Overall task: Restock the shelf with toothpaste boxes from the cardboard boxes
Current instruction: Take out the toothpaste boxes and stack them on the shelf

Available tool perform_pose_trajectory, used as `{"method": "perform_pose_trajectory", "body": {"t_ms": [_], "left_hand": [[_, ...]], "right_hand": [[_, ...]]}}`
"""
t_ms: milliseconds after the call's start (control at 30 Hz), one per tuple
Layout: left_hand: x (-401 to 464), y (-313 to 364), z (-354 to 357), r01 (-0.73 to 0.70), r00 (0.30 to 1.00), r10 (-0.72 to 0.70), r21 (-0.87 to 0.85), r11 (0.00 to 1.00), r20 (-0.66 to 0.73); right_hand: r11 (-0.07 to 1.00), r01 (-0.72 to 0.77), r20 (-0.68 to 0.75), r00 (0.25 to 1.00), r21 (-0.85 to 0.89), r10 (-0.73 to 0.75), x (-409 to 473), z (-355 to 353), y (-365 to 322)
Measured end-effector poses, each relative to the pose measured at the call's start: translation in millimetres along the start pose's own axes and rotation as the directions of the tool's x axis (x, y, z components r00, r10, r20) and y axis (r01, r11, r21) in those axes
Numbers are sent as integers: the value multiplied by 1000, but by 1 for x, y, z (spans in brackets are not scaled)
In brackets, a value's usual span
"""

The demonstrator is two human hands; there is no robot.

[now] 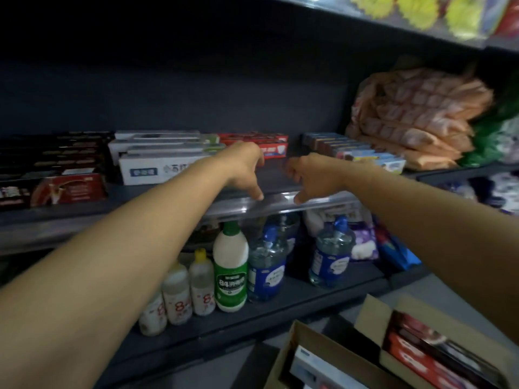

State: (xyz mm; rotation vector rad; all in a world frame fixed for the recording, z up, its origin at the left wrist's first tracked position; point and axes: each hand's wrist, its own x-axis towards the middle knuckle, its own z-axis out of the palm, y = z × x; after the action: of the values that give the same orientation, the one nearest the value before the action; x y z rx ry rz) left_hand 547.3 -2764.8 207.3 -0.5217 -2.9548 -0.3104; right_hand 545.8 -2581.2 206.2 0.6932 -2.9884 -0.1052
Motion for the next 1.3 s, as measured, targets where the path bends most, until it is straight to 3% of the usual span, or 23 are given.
{"method": "perform_pose_trajectory", "body": {"t_ms": [367, 733, 1033, 1300], "left_hand": [[-12, 123, 126, -246, 945, 253, -62, 967, 206], [-52, 154, 286, -272, 850, 284, -93, 958, 443], [-102, 142, 368, -274, 726, 276, -103, 956, 630], [-121, 113, 398, -254, 526, 220, -95, 963, 822]], "right_hand": [[986, -163, 123, 980, 24, 158, -136, 97, 73], [971, -234, 278, 936, 40, 214, -224, 239, 85], [965, -184, 403, 910, 185, 97, -260, 328, 59], [950, -206, 621, 784, 237, 15, -271, 363, 26]]}}
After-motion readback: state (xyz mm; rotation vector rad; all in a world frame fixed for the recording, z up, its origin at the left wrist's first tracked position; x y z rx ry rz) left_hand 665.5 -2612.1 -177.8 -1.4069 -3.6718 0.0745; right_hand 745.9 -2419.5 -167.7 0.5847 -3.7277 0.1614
